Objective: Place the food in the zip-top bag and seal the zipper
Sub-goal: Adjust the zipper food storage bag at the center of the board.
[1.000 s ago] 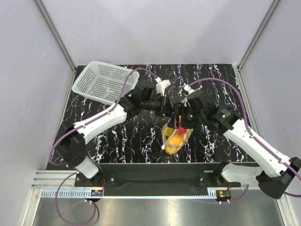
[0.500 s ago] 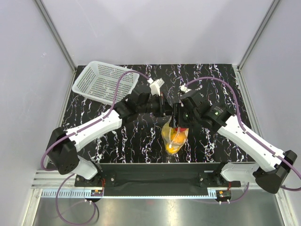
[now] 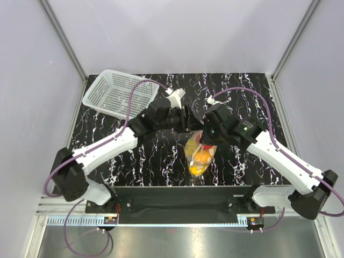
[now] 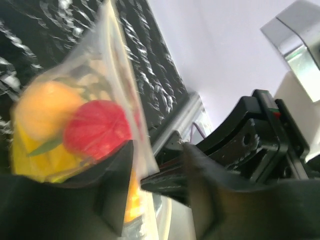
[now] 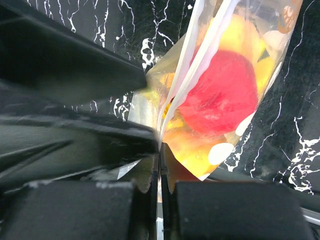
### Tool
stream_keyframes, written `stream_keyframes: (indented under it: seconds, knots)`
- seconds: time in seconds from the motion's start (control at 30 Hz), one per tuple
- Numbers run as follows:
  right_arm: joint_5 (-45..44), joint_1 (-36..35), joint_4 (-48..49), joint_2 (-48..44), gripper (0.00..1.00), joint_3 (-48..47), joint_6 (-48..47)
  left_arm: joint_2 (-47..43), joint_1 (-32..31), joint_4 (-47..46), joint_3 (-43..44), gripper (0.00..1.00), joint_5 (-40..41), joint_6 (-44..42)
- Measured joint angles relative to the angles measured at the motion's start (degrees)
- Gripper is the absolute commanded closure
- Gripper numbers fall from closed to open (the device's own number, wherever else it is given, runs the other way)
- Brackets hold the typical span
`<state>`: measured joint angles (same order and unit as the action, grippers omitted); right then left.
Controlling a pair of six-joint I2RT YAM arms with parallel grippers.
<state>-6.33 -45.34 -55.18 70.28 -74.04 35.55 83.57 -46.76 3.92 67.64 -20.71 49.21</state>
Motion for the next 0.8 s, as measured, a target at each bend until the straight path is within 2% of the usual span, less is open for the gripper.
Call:
stream_keyframes:
  seconds: [0.03,0.07,0.17,0.2,0.37,0.5,0.6,0.8]
  knots:
    - [-0.2,0.0,0.0,0.0,1.0,0.0,0.0,-1.0,0.0,0.7,-0.5,0.29,1.4,-1.1]
    - [-0.2,0.0,0.0,0.0,1.0,0.0,0.0,-2.1,0.0,1.4,-1.0,0.21,2.5,-1.8]
    - [-0.3,0.0,0.0,-0.1,1.0,0.0,0.1,-9.3,0.3,4.1,-4.0,0.06,7.0,-5.6]
    - [-0.3,0.0,0.0,-0.1,1.0,0.0,0.2,-12.4,0.3,4.6,-5.3,0.03,8.3,-7.1]
    - [-0.3,0.0,0.3,-0.5,1.0,0.0,0.4,-28.9,0.1,2.8,-14.5,0.03,12.7,-12.9]
    - [-0.8,0.0,1.4,-1.2,1.0,0.0,1.4,-39.5,-4.7,-3.6,-27.8,0.07,17.2,-17.0]
    - [-1.5,0.0,2.3,-1.5,1.0,0.0,2.6,-41.7,-11.8,-7.8,-35.7,0.09,22.3,-20.9]
    - [-1.8,0.0,4.7,-1.5,1.0,0.0,6.3,-40.4,-24.5,-18.2,-44.2,0.11,32.4,-30.5]
